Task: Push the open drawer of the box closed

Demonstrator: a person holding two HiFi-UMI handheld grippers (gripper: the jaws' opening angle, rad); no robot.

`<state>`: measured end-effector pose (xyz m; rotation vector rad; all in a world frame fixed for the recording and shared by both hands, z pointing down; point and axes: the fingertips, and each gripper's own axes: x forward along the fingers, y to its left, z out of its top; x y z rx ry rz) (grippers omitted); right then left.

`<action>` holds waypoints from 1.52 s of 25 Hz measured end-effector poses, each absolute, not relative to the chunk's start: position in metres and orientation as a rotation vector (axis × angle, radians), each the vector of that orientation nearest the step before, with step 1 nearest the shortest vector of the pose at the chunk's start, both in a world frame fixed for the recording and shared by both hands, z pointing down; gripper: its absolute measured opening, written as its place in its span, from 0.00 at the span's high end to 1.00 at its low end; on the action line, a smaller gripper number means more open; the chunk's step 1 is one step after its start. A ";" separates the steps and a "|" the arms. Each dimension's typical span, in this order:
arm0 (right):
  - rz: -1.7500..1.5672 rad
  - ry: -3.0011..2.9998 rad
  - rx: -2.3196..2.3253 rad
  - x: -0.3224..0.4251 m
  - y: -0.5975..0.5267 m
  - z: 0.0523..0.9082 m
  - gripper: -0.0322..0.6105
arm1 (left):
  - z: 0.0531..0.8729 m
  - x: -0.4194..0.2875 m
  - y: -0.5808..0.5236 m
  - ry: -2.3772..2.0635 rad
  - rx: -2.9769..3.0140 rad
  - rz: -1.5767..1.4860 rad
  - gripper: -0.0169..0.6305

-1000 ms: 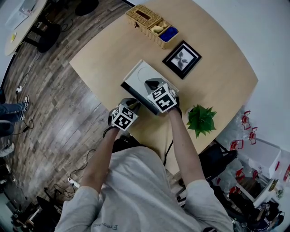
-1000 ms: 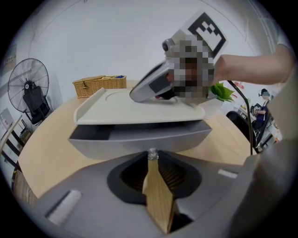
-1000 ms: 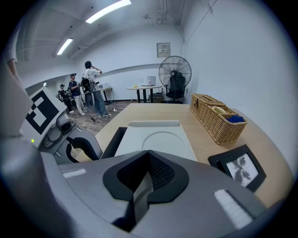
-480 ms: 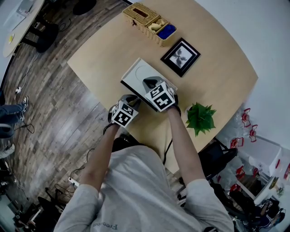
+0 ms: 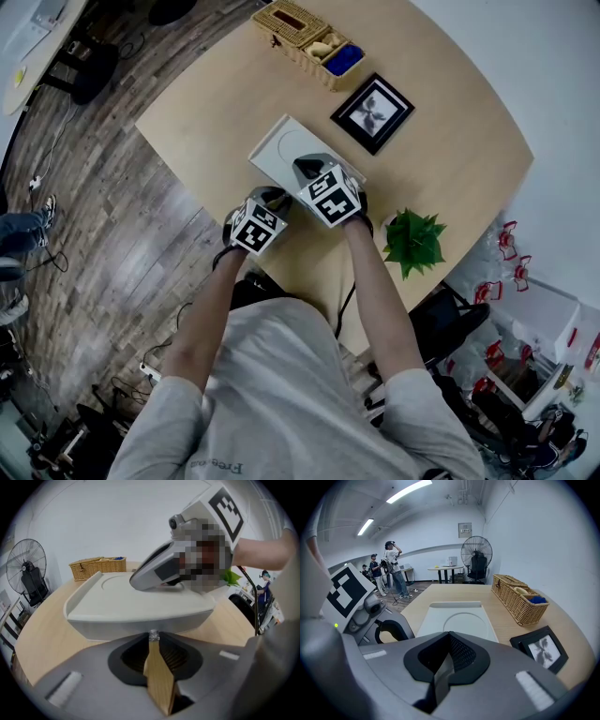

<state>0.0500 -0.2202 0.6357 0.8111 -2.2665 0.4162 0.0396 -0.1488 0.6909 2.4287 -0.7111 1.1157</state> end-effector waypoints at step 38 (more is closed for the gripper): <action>0.608 -2.230 1.323 0.068 -0.140 0.593 0.95 | 0.647 0.004 -0.129 -0.770 2.488 0.919 0.77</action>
